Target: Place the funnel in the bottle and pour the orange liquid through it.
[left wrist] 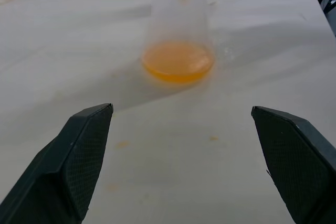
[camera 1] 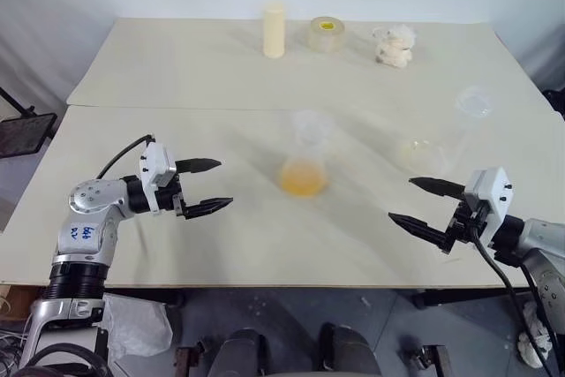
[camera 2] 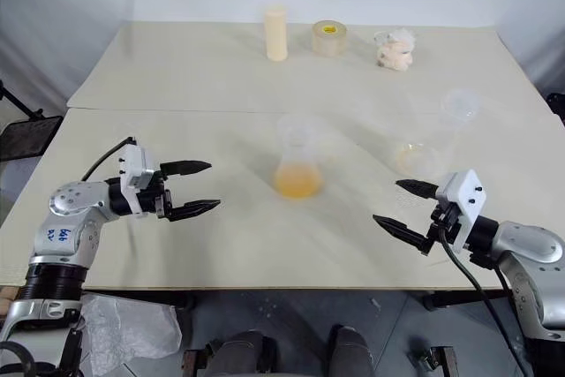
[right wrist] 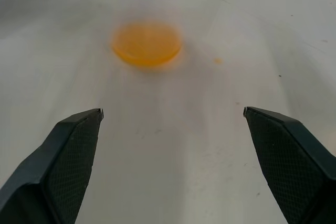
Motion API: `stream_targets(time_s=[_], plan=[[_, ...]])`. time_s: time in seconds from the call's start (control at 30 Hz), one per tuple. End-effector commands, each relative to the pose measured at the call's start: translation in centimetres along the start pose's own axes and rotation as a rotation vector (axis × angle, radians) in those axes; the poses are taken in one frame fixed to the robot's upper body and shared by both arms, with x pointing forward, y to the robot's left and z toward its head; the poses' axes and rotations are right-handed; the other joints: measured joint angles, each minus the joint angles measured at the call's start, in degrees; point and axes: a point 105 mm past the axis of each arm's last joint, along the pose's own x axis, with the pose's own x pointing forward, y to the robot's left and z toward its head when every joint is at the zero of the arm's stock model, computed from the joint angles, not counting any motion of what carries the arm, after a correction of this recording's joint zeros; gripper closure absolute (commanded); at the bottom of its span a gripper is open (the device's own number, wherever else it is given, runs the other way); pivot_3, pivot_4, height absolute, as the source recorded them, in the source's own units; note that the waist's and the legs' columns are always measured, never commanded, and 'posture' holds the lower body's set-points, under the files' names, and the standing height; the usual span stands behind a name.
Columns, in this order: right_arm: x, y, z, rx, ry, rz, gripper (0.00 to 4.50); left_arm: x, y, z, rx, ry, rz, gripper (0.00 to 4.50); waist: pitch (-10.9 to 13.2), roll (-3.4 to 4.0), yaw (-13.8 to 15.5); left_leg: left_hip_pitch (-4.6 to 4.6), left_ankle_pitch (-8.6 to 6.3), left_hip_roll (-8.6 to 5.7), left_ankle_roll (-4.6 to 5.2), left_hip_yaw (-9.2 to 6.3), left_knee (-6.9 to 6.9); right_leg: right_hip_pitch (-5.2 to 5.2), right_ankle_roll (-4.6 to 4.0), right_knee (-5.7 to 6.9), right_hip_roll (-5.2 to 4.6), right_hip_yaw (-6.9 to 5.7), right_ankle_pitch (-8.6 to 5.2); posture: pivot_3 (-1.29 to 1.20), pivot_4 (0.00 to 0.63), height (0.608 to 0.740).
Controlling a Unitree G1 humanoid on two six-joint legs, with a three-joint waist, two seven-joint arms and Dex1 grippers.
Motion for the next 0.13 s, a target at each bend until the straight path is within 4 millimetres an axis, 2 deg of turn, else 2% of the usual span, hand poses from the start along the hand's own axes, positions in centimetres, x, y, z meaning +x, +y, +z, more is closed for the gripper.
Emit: stream_targets(time_s=[0.03, 0.13], plan=[[-0.02, -0.44, 0.73, -0.033, -0.036, -0.03, 0.02, -0.72, 0.56, 0.81, 0.023, 0.0, 0.035, 0.0, 0.0, 0.0, -0.03, 0.0, 0.0, 0.0, 0.0, 0.0, 0.0, 0.0, 0.0, 0.0, 0.0, 0.0, 0.0, 0.0, 0.15, 0.74], [0.24, -0.43, 0.74, -0.033, -0.048, -0.041, 0.02, -0.71, 0.31, 0.88, 0.014, 0.009, 0.021, 0.0, 0.0, 0.0, -0.1, 0.0, 0.0, -0.01, 0.0, 0.0, -0.01, -0.01, 0.0, 0.0, 0.0, 0.0, 0.0, 0.0, 0.15, 0.74]])
